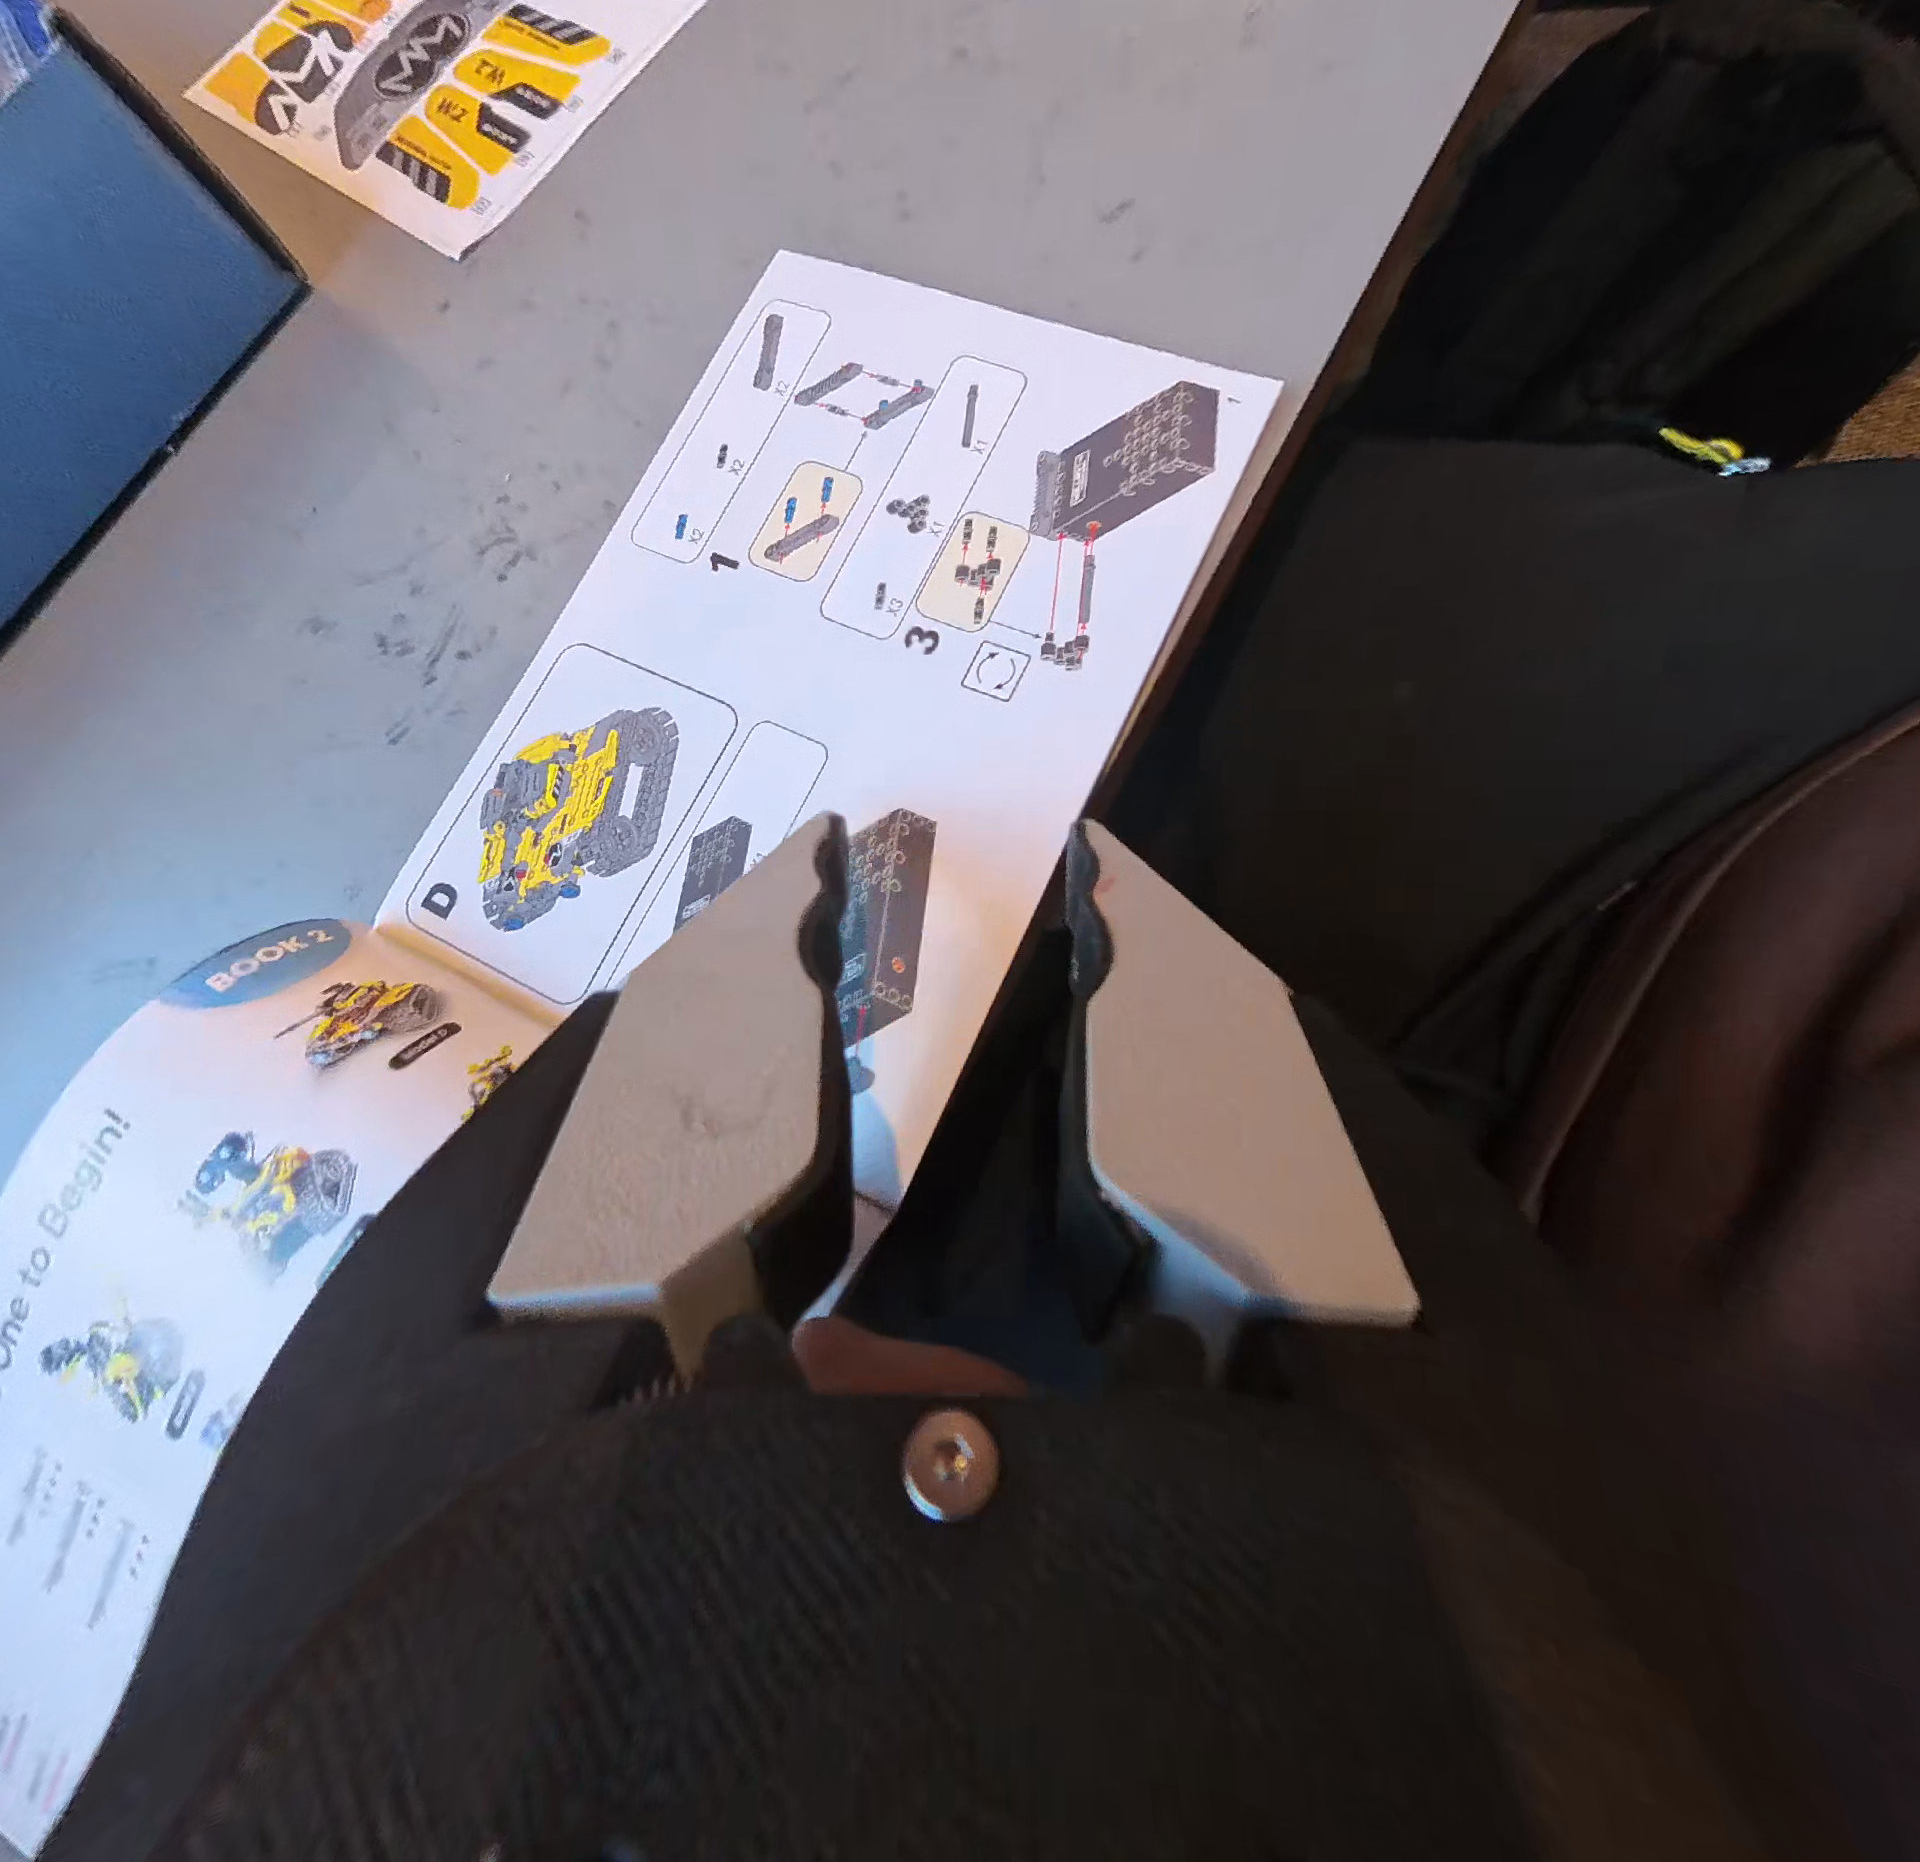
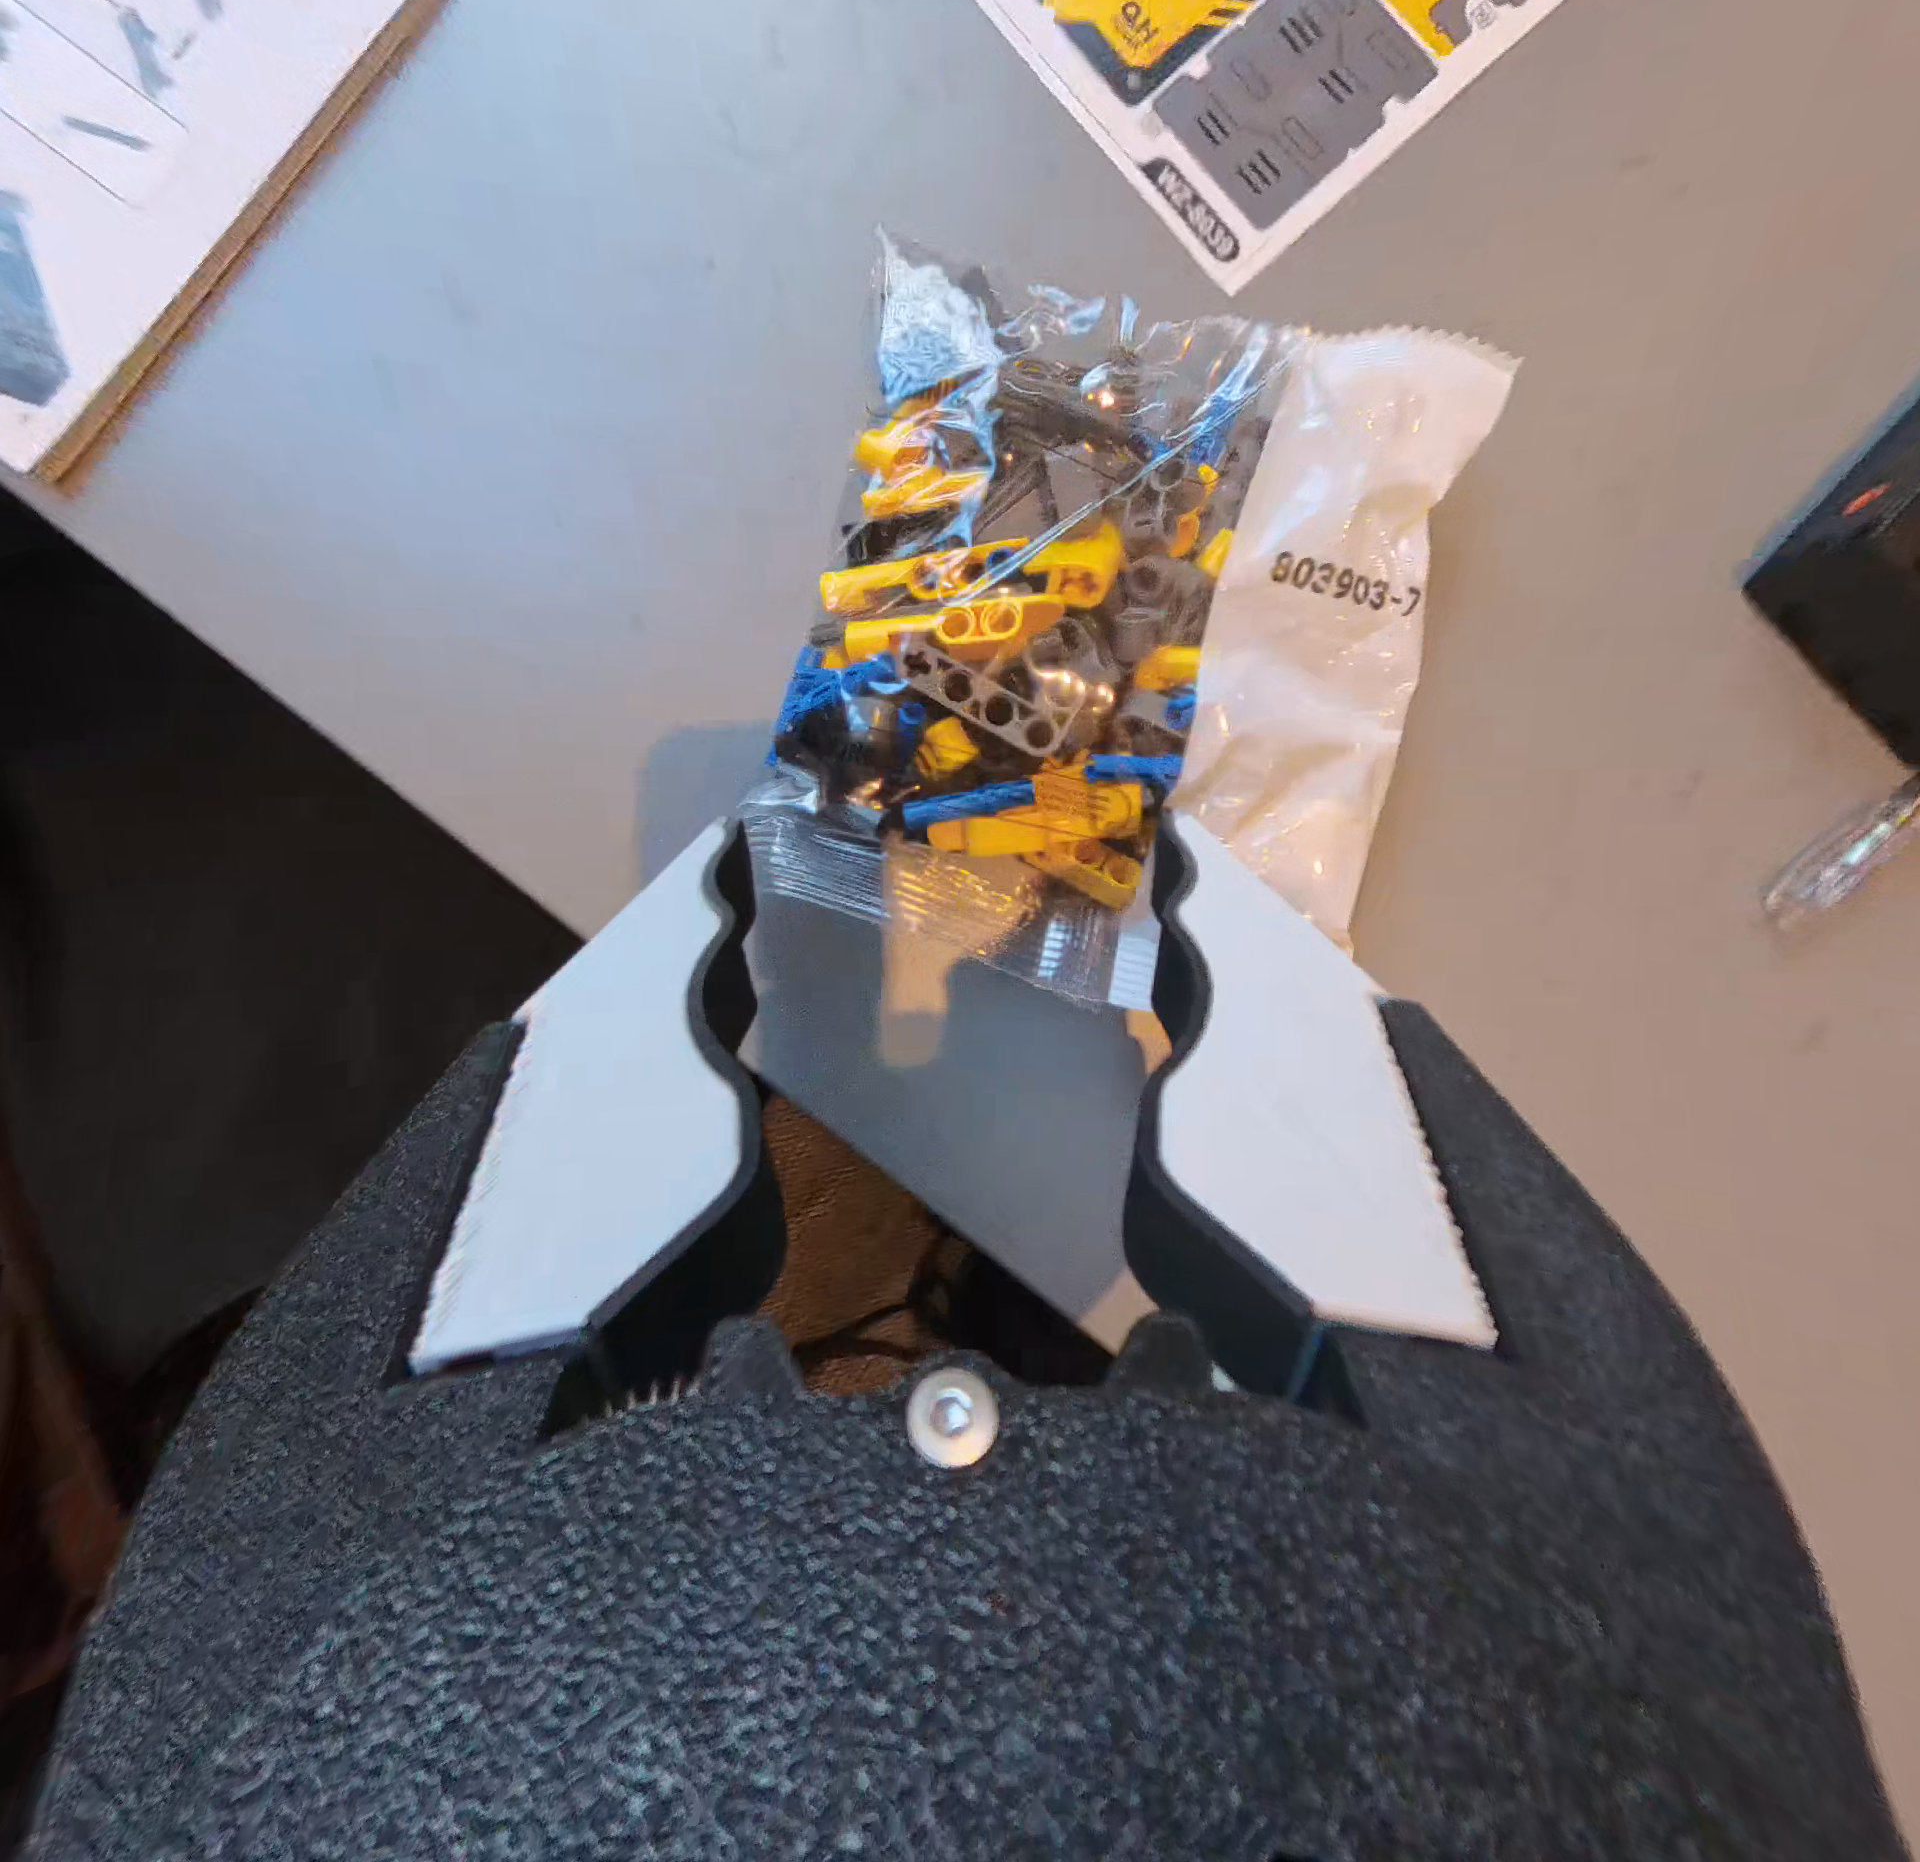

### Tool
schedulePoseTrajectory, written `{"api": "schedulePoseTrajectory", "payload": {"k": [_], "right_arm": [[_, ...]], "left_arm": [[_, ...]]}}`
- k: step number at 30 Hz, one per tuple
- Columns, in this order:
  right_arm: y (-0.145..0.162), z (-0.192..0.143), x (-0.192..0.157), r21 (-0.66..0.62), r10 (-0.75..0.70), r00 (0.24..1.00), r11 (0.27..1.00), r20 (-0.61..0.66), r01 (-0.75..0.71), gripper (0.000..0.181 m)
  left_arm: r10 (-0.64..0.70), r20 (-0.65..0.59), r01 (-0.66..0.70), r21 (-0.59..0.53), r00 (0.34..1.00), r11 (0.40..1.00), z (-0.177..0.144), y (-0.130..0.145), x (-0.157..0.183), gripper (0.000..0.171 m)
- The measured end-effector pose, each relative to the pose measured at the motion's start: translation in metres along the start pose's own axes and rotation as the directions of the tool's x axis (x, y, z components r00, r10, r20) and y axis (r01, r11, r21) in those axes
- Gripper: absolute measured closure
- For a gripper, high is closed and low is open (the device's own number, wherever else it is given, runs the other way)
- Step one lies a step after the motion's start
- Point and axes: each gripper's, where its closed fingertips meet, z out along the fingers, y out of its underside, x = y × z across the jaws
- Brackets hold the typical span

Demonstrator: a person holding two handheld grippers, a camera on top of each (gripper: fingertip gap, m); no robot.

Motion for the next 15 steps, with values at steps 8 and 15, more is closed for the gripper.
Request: {"api": "schedulePoseTrajectory", "payload": {"k": [8, 15], "right_arm": [[-0.015, 0.001, -0.012, -0.057, -0.138, 0.989, 0.989, -0.055, 0.135, 0.156], [-0.075, -0.012, -0.115, 0.170, -0.377, 0.919, 0.919, 0.114, 0.356, 0.123]], "left_arm": [[0.036, 0.081, -0.041, 0.061, 0.996, 0.997, -0.021, -0.002, 0.003, 0.127], [-0.057, 0.122, 0.045, 0.098, 0.991, 0.994, -0.036, 0.012, 0.003, 0.124]]}}
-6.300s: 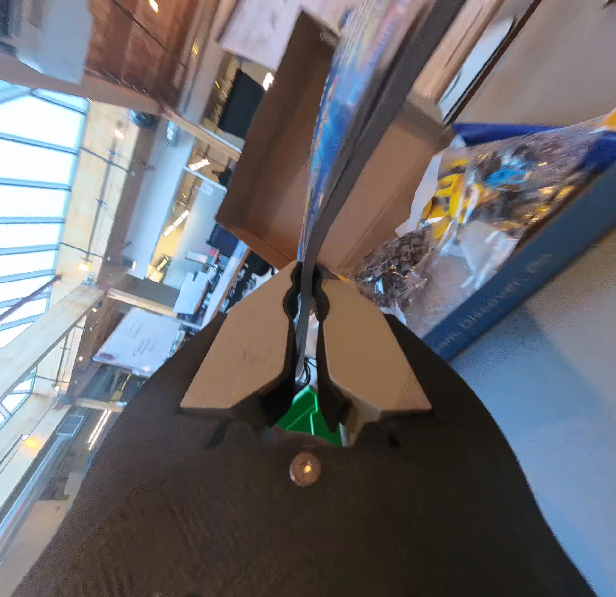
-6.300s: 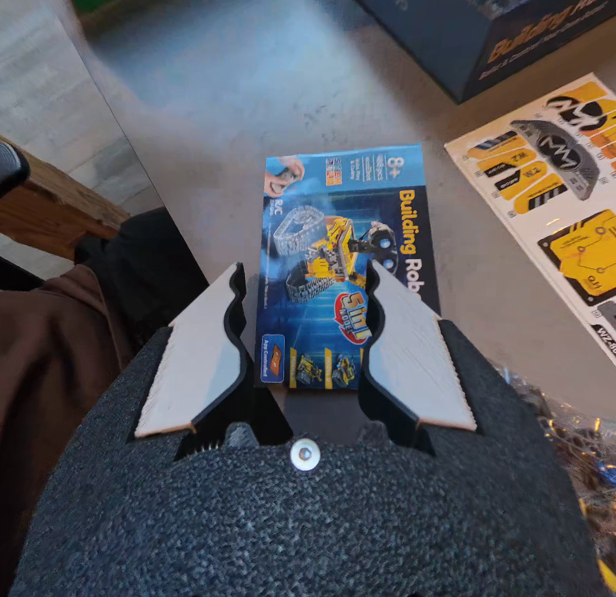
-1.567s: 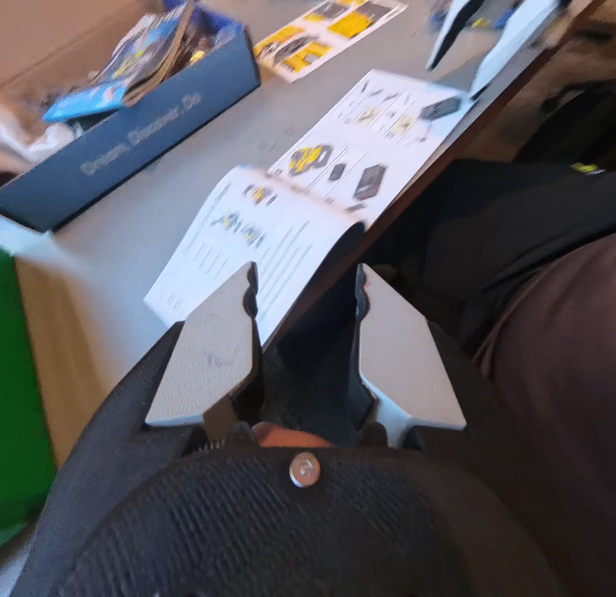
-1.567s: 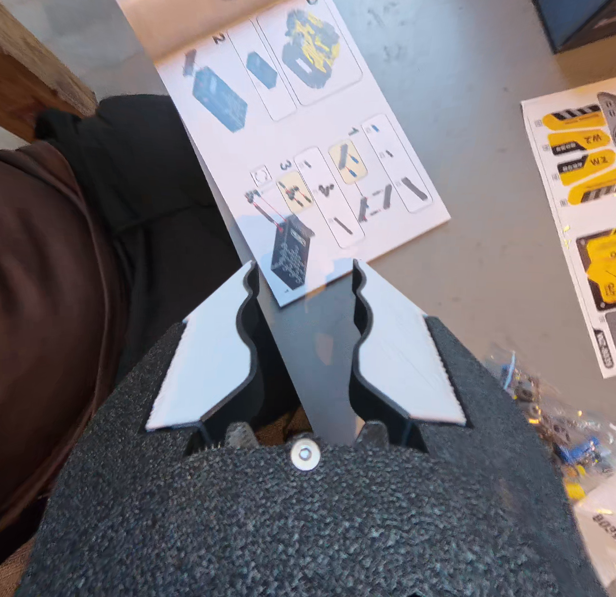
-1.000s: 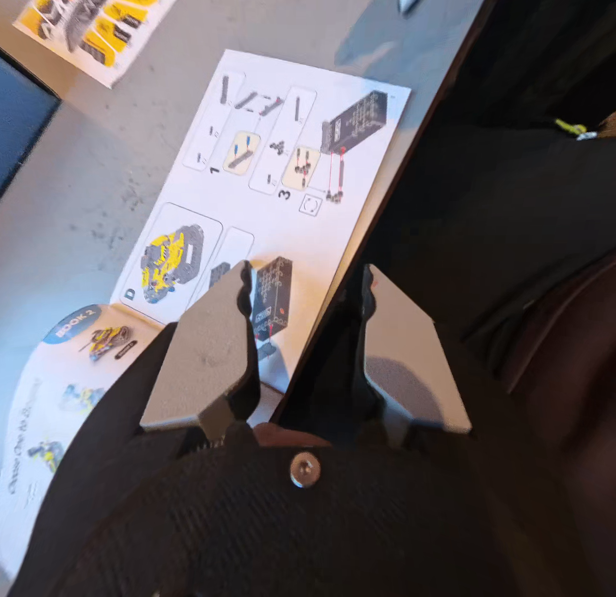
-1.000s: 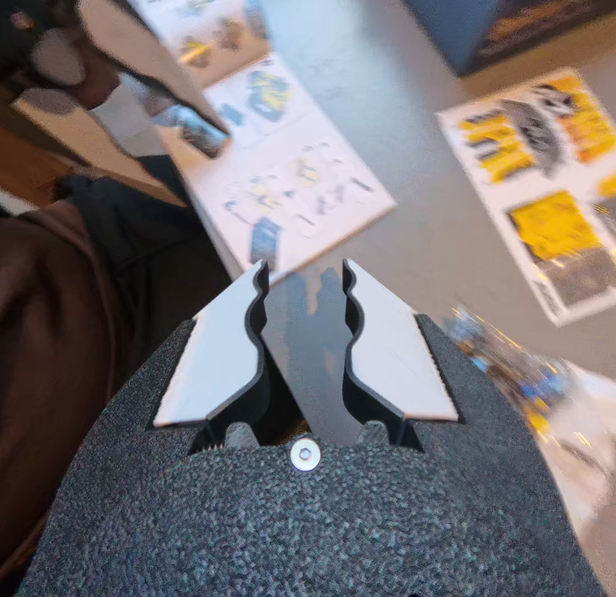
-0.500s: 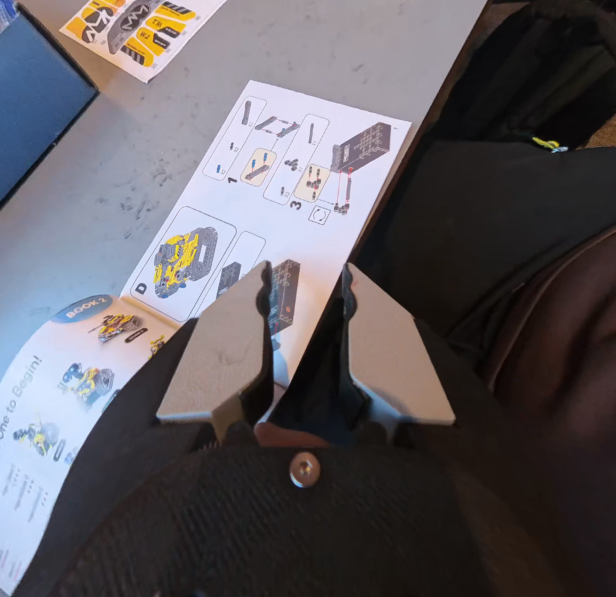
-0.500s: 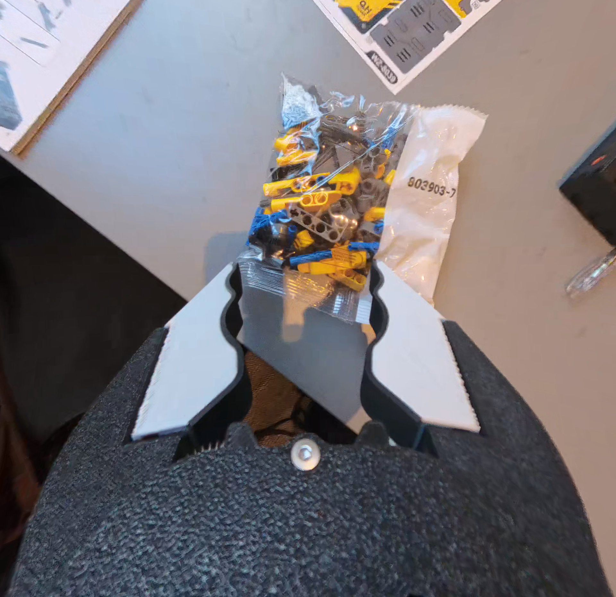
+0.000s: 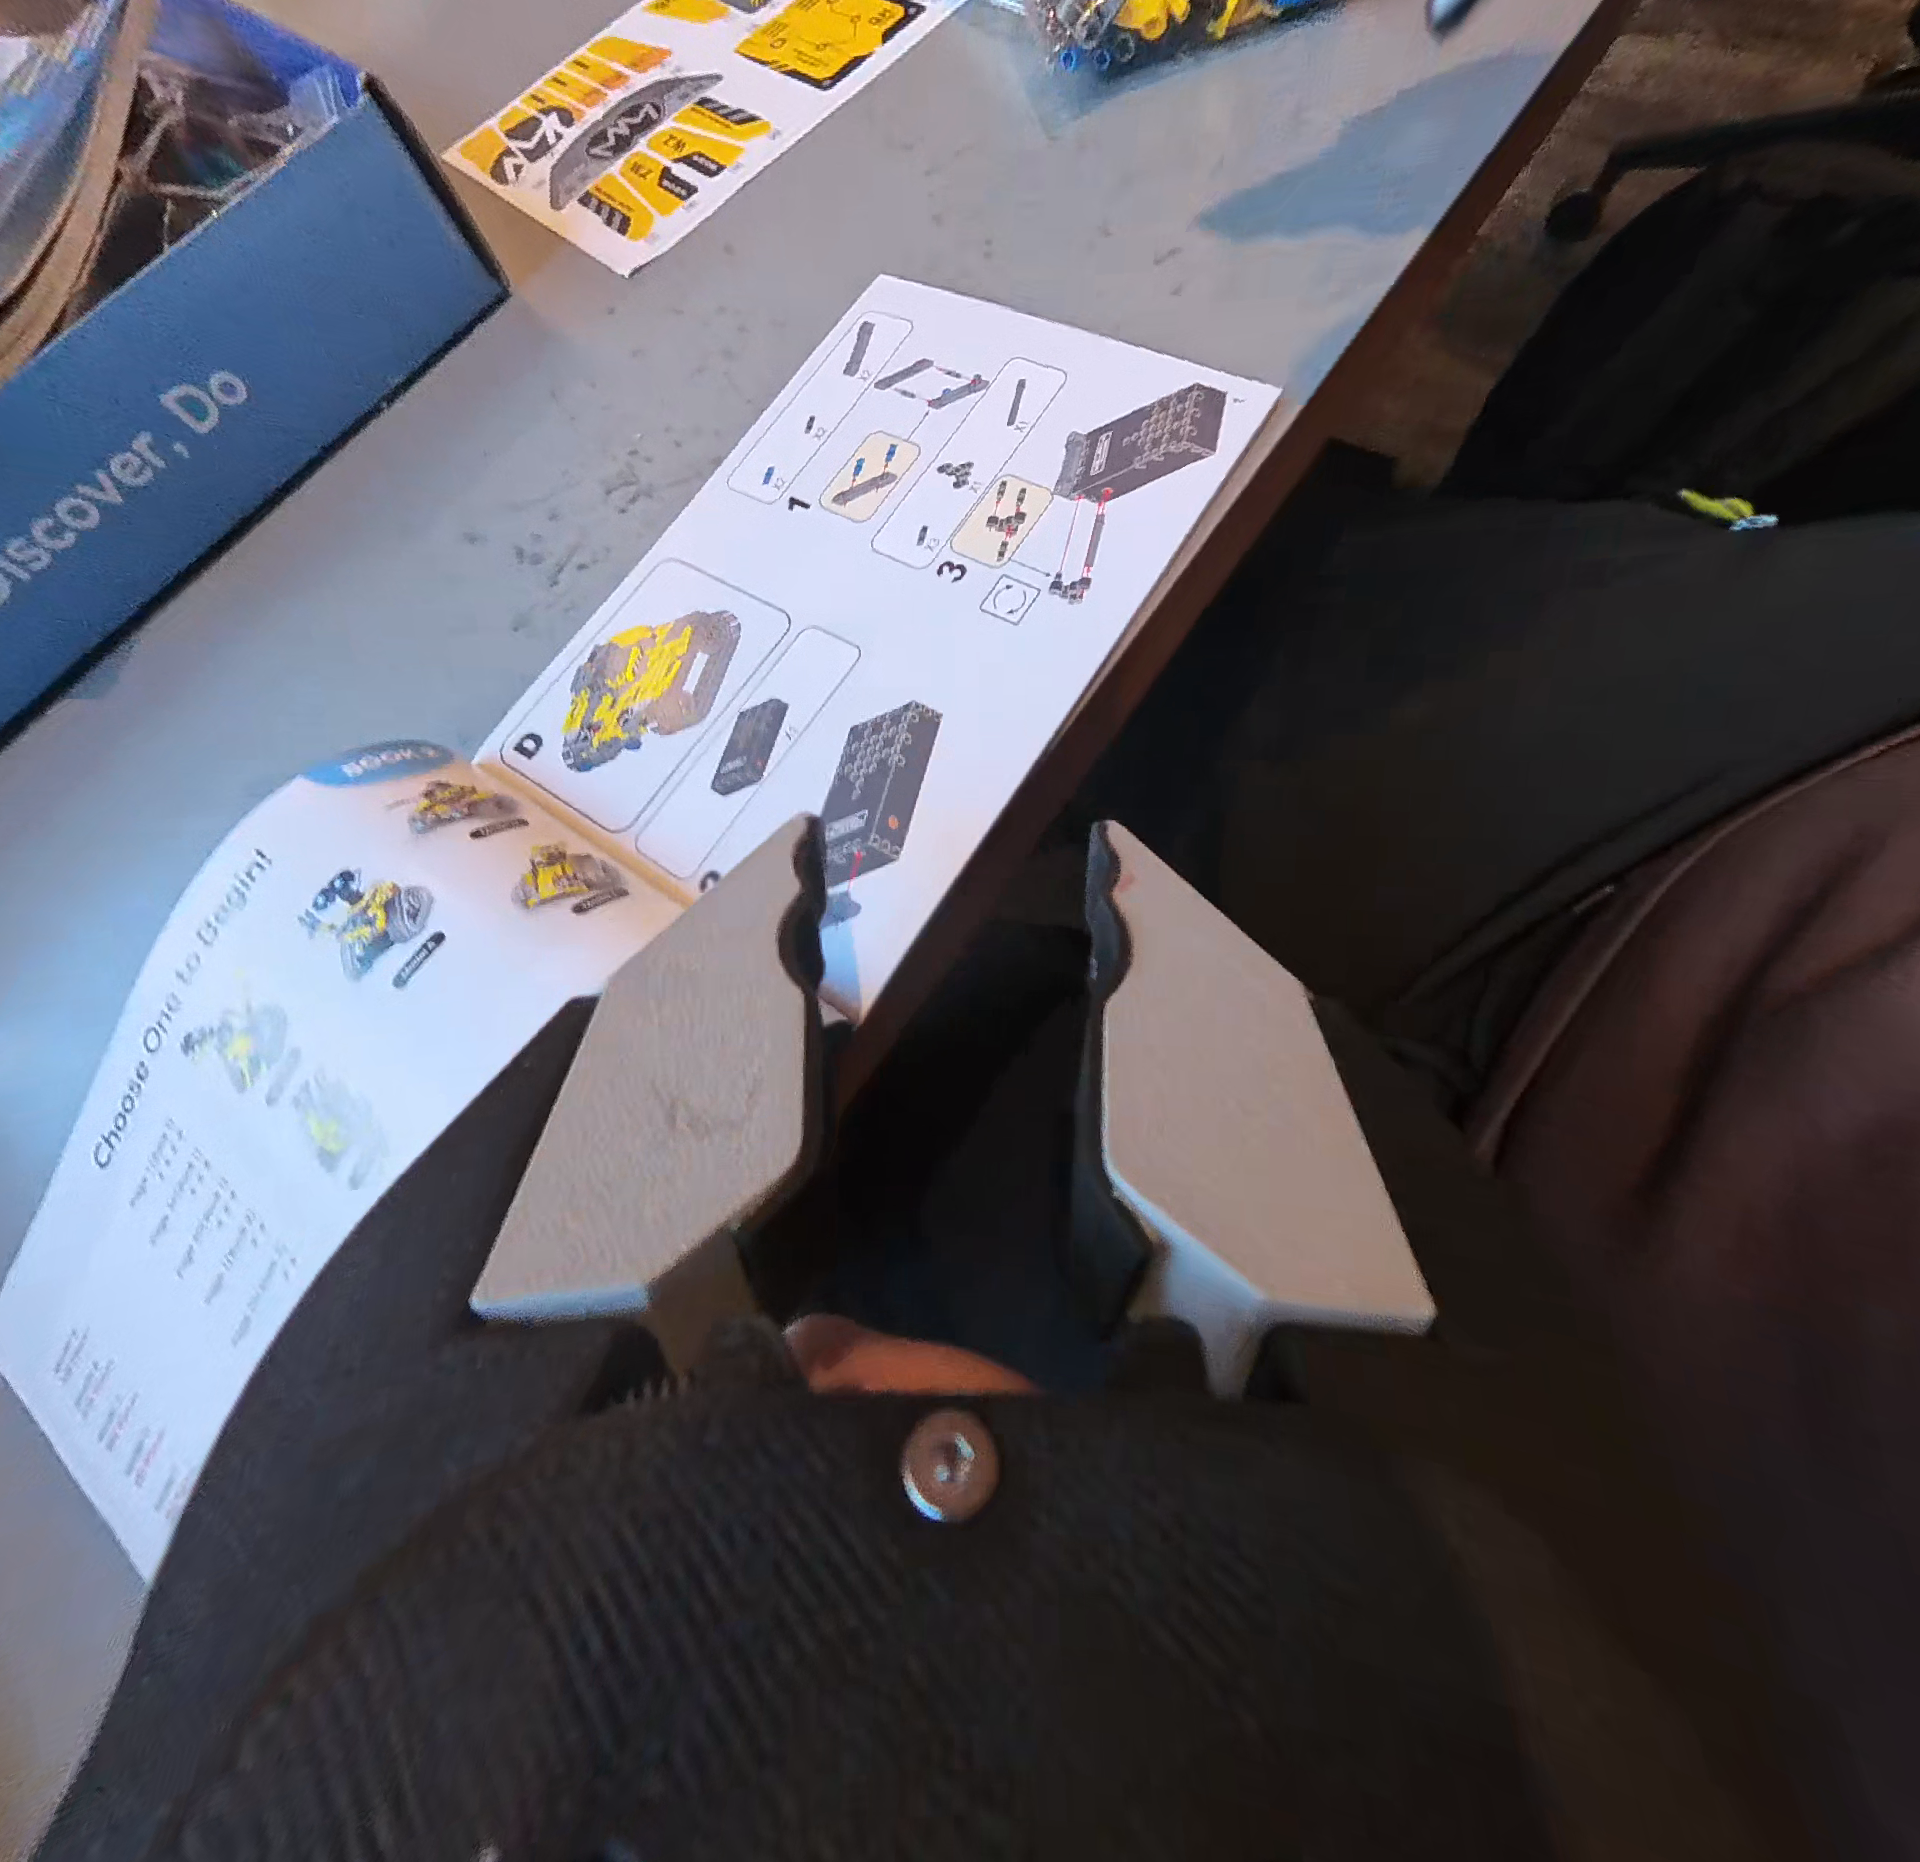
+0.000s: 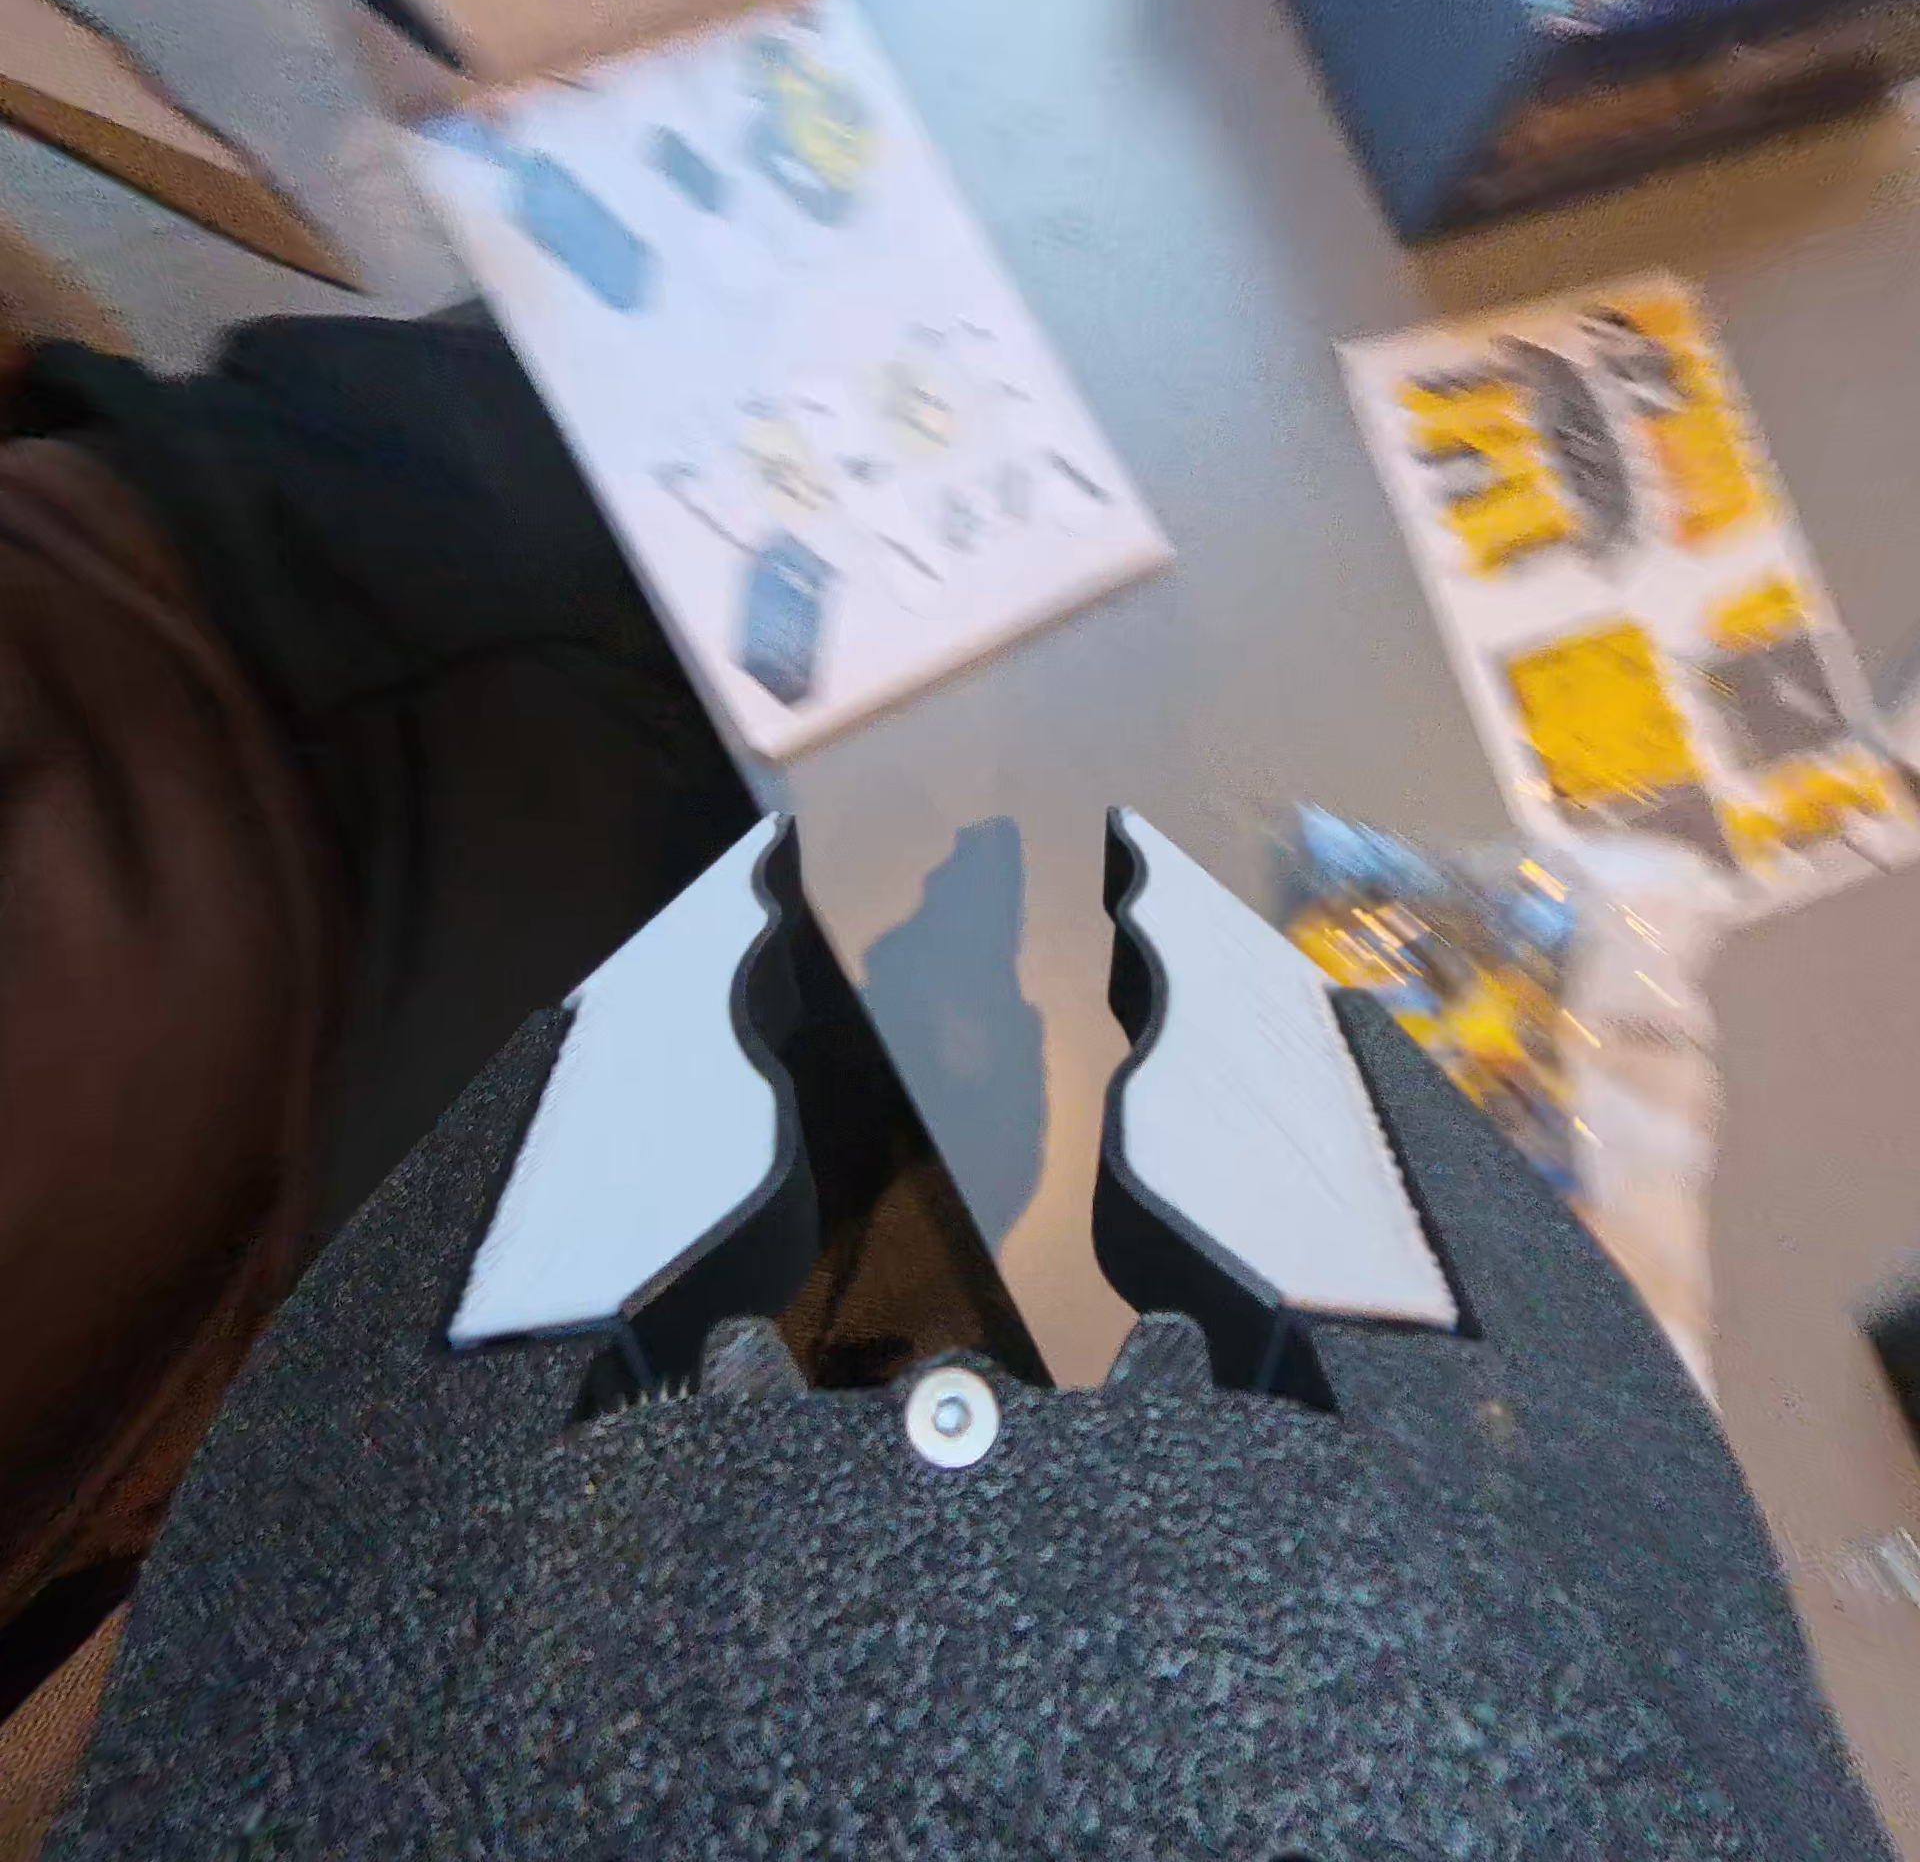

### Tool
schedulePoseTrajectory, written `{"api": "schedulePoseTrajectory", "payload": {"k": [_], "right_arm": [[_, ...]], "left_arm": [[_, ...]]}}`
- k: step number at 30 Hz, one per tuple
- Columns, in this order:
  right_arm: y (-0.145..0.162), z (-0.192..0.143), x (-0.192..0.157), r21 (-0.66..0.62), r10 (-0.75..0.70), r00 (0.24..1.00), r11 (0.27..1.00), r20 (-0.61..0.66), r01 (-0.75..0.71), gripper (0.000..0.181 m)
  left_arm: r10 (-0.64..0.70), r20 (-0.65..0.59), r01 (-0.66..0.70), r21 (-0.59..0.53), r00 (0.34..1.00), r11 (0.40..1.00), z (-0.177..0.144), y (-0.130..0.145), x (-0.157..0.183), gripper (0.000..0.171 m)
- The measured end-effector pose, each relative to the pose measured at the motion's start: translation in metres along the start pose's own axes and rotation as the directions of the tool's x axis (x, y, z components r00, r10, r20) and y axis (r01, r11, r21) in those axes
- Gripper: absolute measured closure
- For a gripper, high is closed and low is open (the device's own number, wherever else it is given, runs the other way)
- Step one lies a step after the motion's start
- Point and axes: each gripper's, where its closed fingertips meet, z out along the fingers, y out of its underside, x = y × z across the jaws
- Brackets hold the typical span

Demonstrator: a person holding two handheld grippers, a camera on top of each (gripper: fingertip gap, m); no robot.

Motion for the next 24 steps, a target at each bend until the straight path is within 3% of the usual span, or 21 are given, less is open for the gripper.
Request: {"api": "schedulePoseTrajectory", "payload": {"k": [4, 7, 14, 18, 21, 24], "right_arm": [[-0.029, 0.053, -0.058, -0.023, -0.025, 0.967, 0.999, 0.253, 0.032, 0.125], [-0.024, 0.084, -0.052, -0.123, -0.120, 0.968, 0.981, 0.220, 0.150, 0.115], [-0.029, 0.084, -0.046, -0.183, -0.188, 0.936, 0.951, 0.297, 0.249, 0.117], [-0.051, 0.083, -0.044, -0.109, -0.146, 0.922, 0.974, 0.358, 0.197, 0.116], [-0.041, 0.098, -0.038, -0.162, -0.183, 0.922, 0.955, 0.341, 0.250, 0.116], [-0.043, 0.099, -0.045, -0.128, -0.197, 0.912, 0.958, 0.359, 0.257, 0.123]], "left_arm": [[0.009, -0.001, -0.009, -0.038, 1.000, 0.999, 0.004, 0.012, 0.004, 0.121], [0.029, -0.012, -0.029, -0.029, 1.000, 0.999, 0.000, 0.009, 0.007, 0.120], [0.041, 0.009, -0.041, -0.025, 0.999, 0.999, -0.004, 0.013, -0.003, 0.119], [0.014, 0.026, -0.013, -0.058, 1.000, 0.998, -0.004, 0.028, -0.013, 0.118], [-0.012, 0.019, 0.013, -0.047, 1.000, 0.999, -0.008, 0.031, -0.016, 0.119], [-0.036, 0.014, 0.036, -0.040, 0.999, 0.999, -0.013, 0.035, -0.021, 0.122]]}}
